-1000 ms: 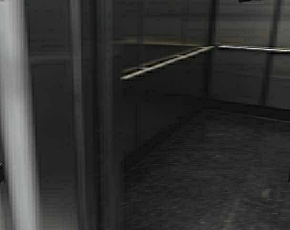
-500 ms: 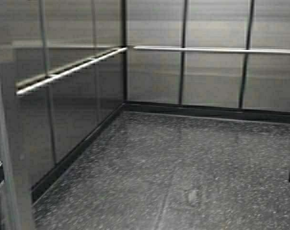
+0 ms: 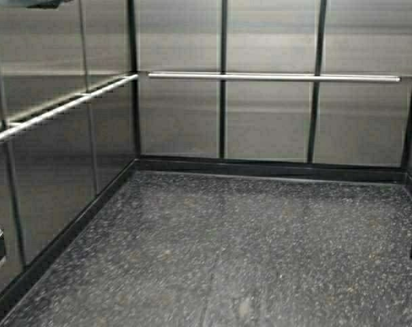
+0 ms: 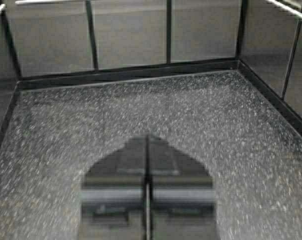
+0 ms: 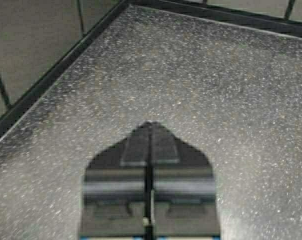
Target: Navigate to elevator, push the call button, then enter the elevator
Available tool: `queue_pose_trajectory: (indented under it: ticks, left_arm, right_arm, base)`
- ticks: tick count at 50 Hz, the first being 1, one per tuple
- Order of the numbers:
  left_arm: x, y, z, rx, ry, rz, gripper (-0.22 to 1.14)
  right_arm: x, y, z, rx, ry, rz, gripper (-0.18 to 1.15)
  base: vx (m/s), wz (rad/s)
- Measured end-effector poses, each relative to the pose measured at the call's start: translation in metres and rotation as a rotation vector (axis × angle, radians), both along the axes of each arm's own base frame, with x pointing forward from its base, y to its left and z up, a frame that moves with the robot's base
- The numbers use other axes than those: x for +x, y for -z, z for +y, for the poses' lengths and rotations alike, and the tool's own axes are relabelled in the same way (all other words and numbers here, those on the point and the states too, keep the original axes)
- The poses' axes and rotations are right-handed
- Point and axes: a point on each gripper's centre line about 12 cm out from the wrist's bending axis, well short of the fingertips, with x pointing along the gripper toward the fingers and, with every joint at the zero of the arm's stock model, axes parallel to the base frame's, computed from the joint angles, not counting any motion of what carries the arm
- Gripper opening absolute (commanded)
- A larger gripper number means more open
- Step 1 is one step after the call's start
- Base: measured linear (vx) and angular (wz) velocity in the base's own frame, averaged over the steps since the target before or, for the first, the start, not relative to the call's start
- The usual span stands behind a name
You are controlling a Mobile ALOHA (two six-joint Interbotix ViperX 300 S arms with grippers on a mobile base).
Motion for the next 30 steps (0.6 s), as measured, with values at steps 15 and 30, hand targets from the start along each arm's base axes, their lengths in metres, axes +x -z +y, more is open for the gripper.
queue_pose_trajectory:
  ticks: [15,30]
  left_arm:
    - [-0.001,-0.007,0.0,-0.005,0.001,-0.022,0.03]
    - [-0.005,-0.01,0.0,-0.024,0.004,-0.031,0.03]
  right_arm:
    - [-0.003,0.001,0.015,-0.001,-0.046,0.003,0.06]
    - [-0.003,0.001,0.014,-0.001,-0.043,0.003,0.06]
  base:
    - [0.48,-0.17]
    - [0.55,-0.34]
